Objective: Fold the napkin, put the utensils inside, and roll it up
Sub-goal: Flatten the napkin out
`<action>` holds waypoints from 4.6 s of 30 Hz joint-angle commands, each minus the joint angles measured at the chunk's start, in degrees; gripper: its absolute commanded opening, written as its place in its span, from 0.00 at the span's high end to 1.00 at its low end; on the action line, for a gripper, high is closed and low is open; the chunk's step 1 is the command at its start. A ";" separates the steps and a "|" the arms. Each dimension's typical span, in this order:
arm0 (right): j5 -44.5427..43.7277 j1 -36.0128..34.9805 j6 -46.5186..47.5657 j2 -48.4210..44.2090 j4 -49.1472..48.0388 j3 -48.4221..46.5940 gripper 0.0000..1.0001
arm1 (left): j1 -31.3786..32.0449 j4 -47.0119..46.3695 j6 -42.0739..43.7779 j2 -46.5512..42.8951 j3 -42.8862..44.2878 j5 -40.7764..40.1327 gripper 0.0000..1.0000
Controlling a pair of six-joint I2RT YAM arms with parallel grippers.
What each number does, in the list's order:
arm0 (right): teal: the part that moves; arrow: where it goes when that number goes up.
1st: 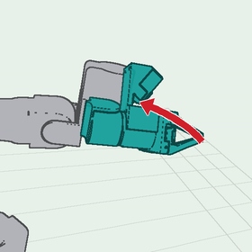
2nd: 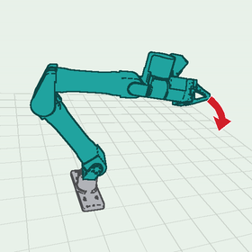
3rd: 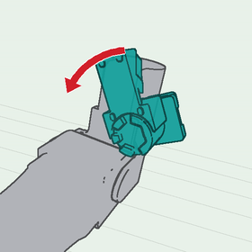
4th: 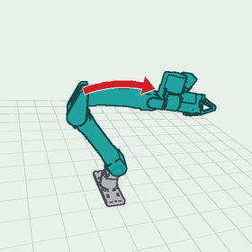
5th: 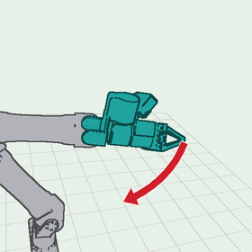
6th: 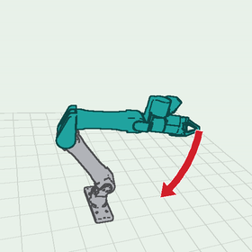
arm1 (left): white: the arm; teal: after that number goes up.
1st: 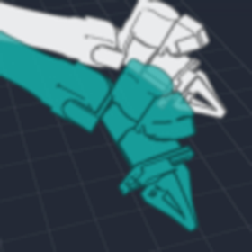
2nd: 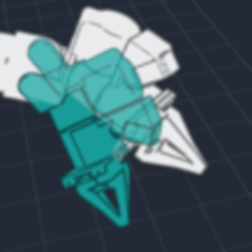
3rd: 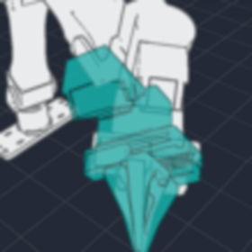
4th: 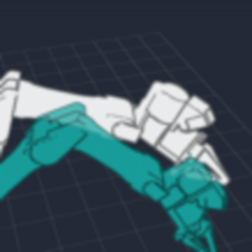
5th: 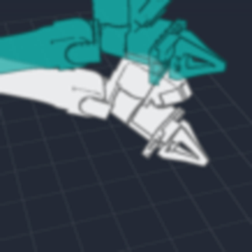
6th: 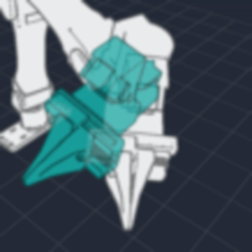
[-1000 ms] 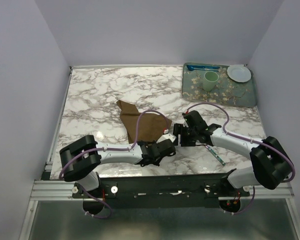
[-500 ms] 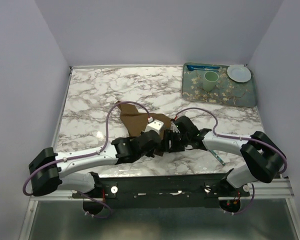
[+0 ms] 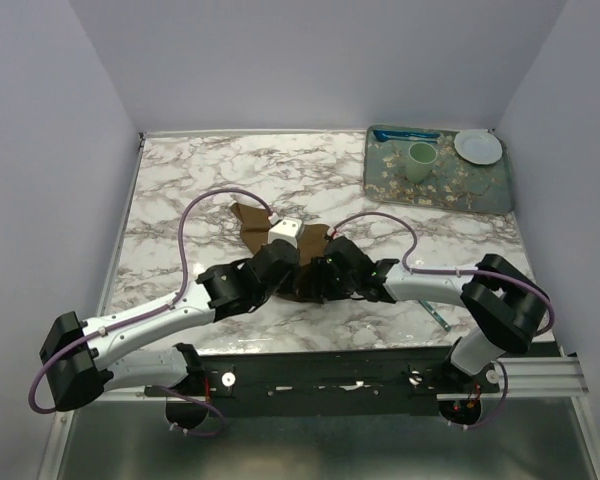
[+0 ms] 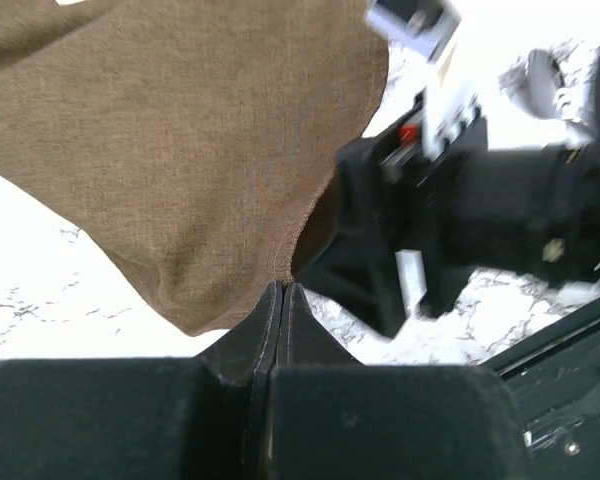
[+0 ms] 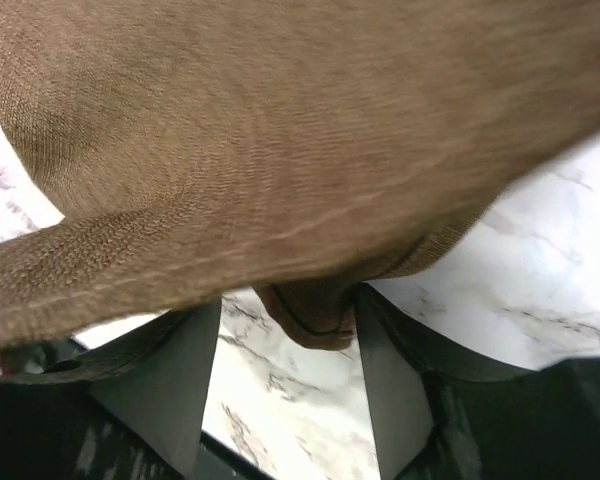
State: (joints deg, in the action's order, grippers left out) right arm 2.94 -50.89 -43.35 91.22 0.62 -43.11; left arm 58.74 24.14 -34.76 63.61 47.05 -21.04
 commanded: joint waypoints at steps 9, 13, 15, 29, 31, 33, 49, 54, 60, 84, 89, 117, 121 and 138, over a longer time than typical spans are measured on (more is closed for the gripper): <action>-19.97 -3.51 -3.23 6.43 14.14 -2.06 0.74 | -3.72 4.86 -3.11 -4.10 6.91 -5.58 1.00; -29.20 -3.34 2.03 -1.11 21.25 -6.01 0.99 | -9.77 6.70 -3.38 -7.88 9.11 -9.45 1.00; -32.28 -2.72 9.93 -6.48 22.49 -9.07 0.99 | -14.67 6.45 -2.24 -9.99 11.65 -11.29 1.00; -29.06 -1.57 50.36 -25.29 37.16 -43.86 0.99 | -23.76 -3.13 23.41 -13.51 37.05 -19.84 1.00; -22.83 -2.45 51.87 -27.22 40.67 -47.74 0.99 | -23.85 -3.74 26.49 -15.71 39.78 -18.00 1.00; -17.56 -3.42 52.76 -27.85 44.53 -52.66 0.99 | -23.76 -4.45 27.64 -18.25 40.66 -15.89 1.00; -18.35 4.20 39.39 -29.54 39.91 -45.22 0.99 | -25.77 -5.49 31.78 -11.78 30.91 -38.56 1.00; -13.04 13.54 42.65 -20.92 36.55 -52.22 0.99 | -41.74 2.04 21.50 1.57 41.34 -20.14 1.00; -13.48 16.79 44.15 -16.68 39.81 -57.00 0.99 | -51.70 5.39 19.39 8.10 49.72 -11.14 1.00; -25.78 28.22 35.70 8.51 55.32 -53.38 0.36 | -66.39 9.07 10.68 13.03 28.44 -10.69 0.30; -15.80 21.92 35.36 3.11 54.94 -46.23 0.16 | -64.12 11.28 8.93 8.56 28.11 -4.20 0.06; -2.59 -14.93 20.33 20.75 20.38 -31.86 0.80 | -46.96 2.13 4.89 24.47 25.21 21.61 0.61; -5.48 -14.85 19.97 20.84 20.21 -30.02 0.78 | -56.06 0.39 -0.73 17.35 14.60 18.57 0.56; -11.46 -16.35 13.91 2.04 29.24 -12.52 0.76 | -78.34 8.30 -7.25 7.84 -1.43 9.35 0.16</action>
State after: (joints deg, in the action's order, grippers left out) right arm -0.82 -67.66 -27.20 97.47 20.95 -56.14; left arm -17.82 29.76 -41.23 72.53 48.18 -9.10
